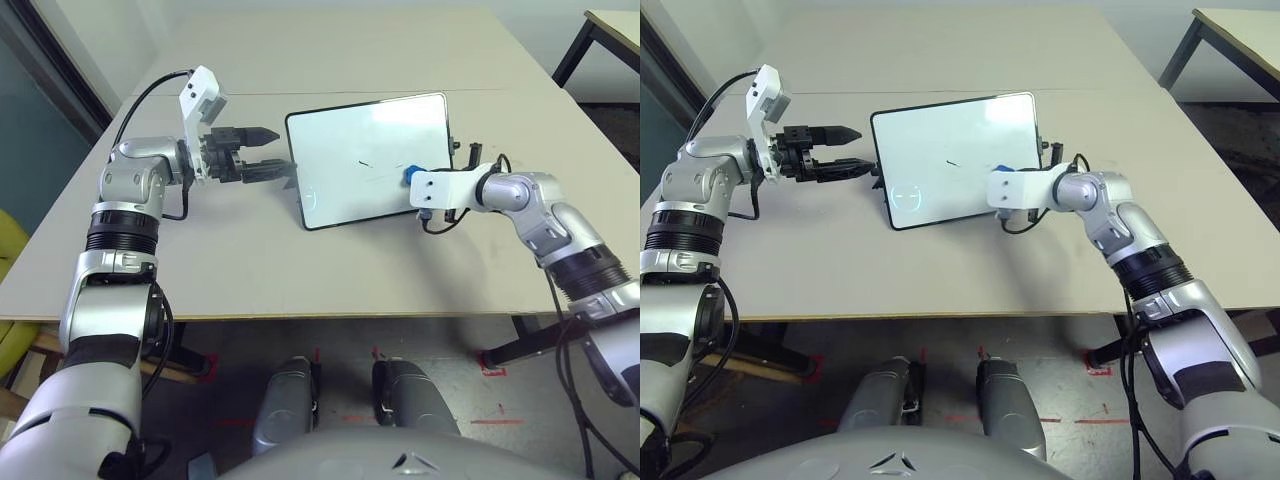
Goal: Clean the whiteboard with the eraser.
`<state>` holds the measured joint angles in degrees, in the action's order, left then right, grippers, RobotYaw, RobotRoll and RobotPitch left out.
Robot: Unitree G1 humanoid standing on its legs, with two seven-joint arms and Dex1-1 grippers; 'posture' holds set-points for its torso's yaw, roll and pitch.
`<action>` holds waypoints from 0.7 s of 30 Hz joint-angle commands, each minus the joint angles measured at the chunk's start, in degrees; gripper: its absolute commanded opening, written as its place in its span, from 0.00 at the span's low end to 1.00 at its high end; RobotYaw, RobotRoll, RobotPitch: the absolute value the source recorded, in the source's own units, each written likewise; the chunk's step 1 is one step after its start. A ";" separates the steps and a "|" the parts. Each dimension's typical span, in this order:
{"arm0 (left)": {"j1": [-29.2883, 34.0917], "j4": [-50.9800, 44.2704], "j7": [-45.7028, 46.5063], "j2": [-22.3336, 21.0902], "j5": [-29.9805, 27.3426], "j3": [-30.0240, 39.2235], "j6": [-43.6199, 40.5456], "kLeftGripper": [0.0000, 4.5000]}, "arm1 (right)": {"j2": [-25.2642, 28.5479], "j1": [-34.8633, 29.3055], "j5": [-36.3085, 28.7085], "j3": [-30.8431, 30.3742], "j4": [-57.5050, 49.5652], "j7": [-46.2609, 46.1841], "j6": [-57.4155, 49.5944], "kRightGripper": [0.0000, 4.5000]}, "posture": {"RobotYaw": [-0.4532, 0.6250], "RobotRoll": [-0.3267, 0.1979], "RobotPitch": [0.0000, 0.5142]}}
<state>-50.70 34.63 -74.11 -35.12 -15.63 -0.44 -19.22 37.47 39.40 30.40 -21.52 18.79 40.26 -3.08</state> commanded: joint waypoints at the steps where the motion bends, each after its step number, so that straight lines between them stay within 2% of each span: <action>1: -0.63 0.38 -0.41 -0.11 0.47 -0.39 0.39 1.00 | 0.06 -0.15 -0.30 0.63 1.40 0.47 -0.90 0.03 | 0.53 0.62 0.17; 21: 0.47 -0.89 0.24 -0.67 0.03 0.32 -0.02 1.00 | -9.65 5.28 0.47 -2.32 2.00 0.84 -1.43 0.03 | 0.55 0.62 0.16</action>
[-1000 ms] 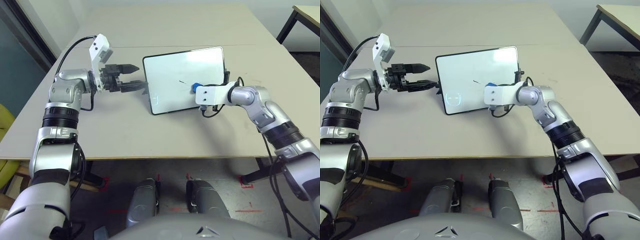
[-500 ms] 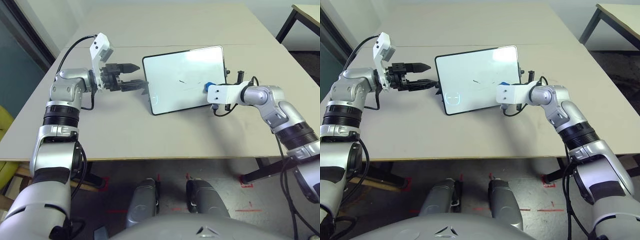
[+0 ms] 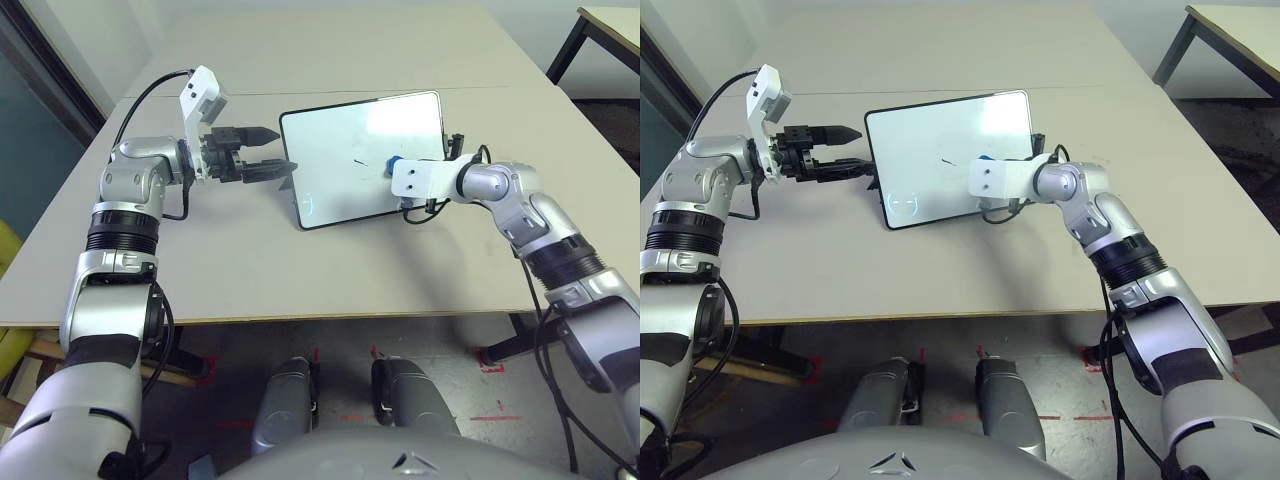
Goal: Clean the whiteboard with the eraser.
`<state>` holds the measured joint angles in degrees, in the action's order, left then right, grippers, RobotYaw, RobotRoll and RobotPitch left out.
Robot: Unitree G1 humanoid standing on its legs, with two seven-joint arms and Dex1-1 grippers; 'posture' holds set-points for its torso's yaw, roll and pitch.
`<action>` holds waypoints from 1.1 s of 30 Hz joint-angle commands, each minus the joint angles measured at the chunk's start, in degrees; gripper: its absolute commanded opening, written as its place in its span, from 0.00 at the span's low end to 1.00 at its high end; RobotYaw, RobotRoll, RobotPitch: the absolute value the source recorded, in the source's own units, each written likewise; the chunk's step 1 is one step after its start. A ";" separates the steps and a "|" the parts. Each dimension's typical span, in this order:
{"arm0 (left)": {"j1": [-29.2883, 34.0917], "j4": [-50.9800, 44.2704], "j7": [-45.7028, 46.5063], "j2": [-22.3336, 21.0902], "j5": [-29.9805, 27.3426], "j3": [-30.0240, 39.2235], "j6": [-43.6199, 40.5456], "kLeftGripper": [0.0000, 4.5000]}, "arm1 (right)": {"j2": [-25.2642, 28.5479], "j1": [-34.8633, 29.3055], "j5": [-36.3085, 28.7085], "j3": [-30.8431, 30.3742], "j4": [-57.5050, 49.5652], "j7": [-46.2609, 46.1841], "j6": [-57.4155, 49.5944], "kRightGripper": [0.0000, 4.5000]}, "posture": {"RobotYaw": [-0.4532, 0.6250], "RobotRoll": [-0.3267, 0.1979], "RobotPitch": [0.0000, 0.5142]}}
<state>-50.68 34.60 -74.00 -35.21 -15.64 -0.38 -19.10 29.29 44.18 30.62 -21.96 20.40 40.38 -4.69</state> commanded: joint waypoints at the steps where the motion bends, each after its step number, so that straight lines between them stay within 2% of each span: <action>1: 0.48 -0.90 0.23 -0.54 0.03 0.28 -0.16 1.00 | -1.90 0.67 0.29 -2.04 0.41 0.76 0.27 0.03 | 0.56 0.62 0.16; 18: 2.82 -3.99 1.30 -1.15 -0.82 1.21 -1.65 1.00 | -8.37 6.29 0.53 -3.97 4.87 -0.08 0.69 0.03 | 0.58 0.62 0.14; 23: 2.46 -3.31 1.26 -1.19 -0.51 1.35 -1.39 1.00 | -7.05 4.57 0.61 -3.98 3.85 0.30 1.09 0.03 | 0.57 0.62 0.14; 33: 2.23 -2.48 0.69 -1.10 -0.12 1.05 -1.02 1.00 | -0.43 -0.92 -0.21 -1.60 -0.71 1.48 -0.60 0.03 | 0.55 0.62 0.13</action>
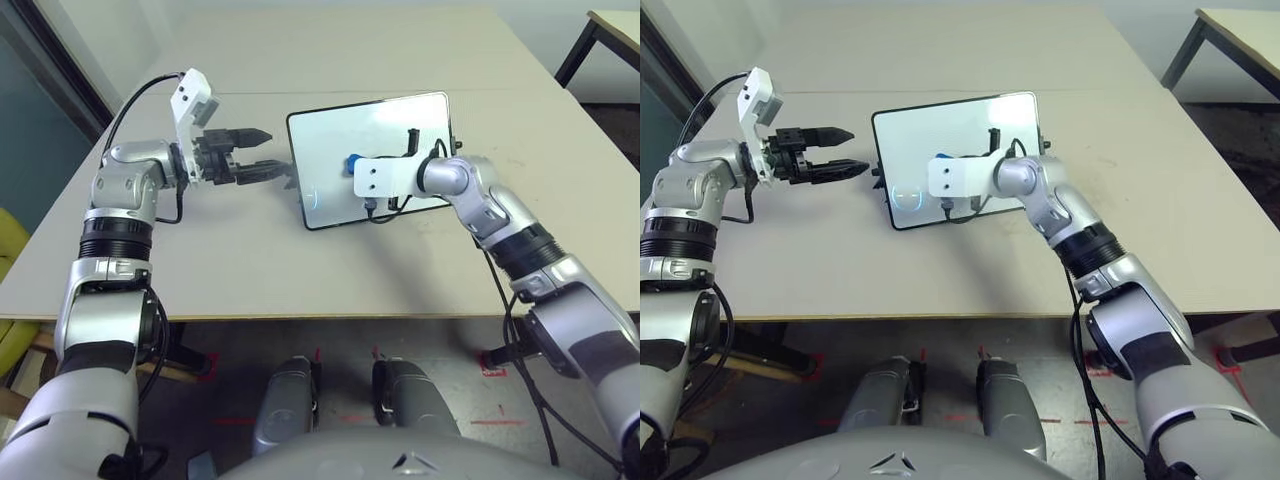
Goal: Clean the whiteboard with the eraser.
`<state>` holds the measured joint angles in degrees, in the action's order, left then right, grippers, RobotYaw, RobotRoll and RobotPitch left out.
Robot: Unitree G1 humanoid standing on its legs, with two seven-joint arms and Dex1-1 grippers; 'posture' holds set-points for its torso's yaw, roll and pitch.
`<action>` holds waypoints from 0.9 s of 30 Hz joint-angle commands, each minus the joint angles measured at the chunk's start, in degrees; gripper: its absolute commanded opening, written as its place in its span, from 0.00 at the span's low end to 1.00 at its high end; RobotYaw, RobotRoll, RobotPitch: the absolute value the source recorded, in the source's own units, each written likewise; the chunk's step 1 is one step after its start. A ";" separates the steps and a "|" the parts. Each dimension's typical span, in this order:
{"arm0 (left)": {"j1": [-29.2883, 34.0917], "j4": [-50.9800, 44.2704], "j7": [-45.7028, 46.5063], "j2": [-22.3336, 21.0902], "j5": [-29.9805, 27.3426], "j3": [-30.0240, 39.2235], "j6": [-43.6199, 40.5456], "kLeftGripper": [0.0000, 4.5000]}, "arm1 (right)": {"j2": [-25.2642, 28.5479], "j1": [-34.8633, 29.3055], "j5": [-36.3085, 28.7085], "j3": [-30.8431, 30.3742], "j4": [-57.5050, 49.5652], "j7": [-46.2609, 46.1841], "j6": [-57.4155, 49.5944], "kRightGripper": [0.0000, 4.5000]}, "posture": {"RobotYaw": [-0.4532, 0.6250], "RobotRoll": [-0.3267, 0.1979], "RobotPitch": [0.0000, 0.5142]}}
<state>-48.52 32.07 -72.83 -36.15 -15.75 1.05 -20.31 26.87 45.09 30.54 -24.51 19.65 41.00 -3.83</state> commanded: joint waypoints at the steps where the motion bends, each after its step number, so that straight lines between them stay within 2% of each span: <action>1: 0.06 0.08 -0.57 -0.18 0.00 -0.40 0.18 1.00 | 2.59 -2.08 -0.26 1.32 -0.21 0.88 -1.57 0.03 | 0.55 0.62 0.13; 9: -0.28 0.60 -0.85 -0.37 0.27 -0.49 0.43 1.00 | 6.90 -3.78 -1.51 3.46 -0.77 0.90 -1.98 0.03 | 0.54 0.62 0.13; 13: -0.35 0.54 -0.90 -0.40 0.25 -0.49 0.42 1.00 | 6.97 -4.21 -1.86 3.61 -1.29 1.03 -1.97 0.03 | 0.55 0.62 0.12; 27: 0.00 -0.38 -0.64 -0.73 -0.03 -0.17 -0.01 1.00 | -1.12 2.36 -0.84 0.53 0.85 0.50 -1.25 0.03 | 0.57 0.62 0.12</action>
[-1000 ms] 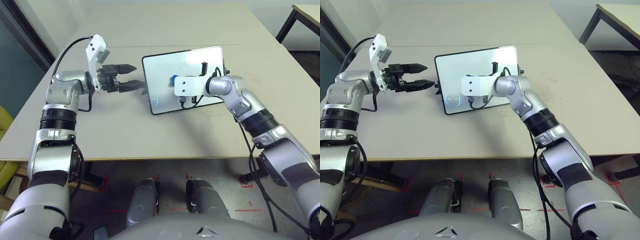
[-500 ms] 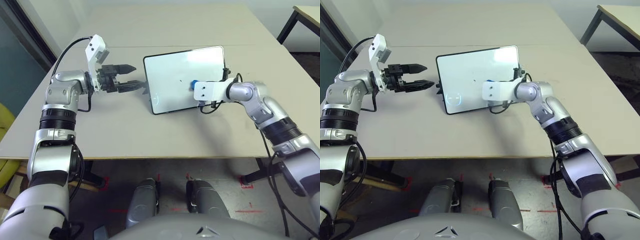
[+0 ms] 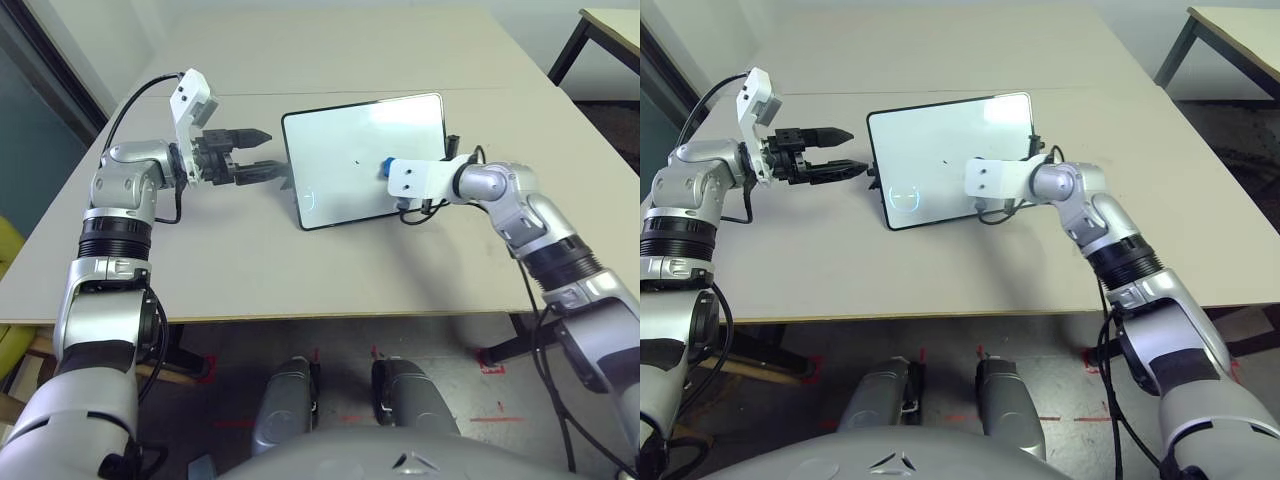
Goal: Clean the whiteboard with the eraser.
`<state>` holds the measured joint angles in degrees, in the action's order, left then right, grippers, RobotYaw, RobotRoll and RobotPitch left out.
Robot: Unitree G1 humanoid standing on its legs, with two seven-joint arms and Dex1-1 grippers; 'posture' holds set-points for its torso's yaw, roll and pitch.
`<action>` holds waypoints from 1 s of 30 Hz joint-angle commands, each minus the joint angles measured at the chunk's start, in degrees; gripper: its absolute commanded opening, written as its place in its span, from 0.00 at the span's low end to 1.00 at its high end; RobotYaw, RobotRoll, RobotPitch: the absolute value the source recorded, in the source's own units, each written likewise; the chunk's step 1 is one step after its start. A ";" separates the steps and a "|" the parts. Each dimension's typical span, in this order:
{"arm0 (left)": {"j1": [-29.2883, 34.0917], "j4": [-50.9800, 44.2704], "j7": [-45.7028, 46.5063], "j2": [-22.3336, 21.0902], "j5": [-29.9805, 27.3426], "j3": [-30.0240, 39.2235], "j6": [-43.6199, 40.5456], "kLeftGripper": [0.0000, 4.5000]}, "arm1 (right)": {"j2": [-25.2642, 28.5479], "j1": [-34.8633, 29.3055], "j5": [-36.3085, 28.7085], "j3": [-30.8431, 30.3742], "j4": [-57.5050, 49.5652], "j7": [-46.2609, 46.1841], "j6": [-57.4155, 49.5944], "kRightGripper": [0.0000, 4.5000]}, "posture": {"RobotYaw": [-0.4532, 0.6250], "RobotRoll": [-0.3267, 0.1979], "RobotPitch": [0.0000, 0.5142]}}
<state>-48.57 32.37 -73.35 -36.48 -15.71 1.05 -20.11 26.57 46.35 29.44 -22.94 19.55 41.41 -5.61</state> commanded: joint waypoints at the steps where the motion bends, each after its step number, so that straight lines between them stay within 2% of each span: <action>1: 0.08 -0.72 -0.10 -0.44 -0.09 -0.14 -0.21 1.00 | -1.05 1.37 0.35 -1.21 1.17 0.11 0.67 0.03 | 0.57 0.62 0.12; 11: 0.23 -0.99 0.18 -0.30 -0.29 -0.01 -0.39 1.00 | -2.20 2.19 1.64 -2.72 2.11 -0.06 1.54 0.03 | 0.57 0.62 0.12; 30: -0.46 0.13 -0.08 0.19 -0.14 -0.27 0.14 1.00 | 0.59 1.09 3.90 -3.00 4.37 0.45 2.15 0.03 | 0.56 0.62 0.12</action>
<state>-48.58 32.35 -73.12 -36.44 -15.72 1.06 -20.13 26.27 48.08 32.89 -25.50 22.30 41.11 -2.84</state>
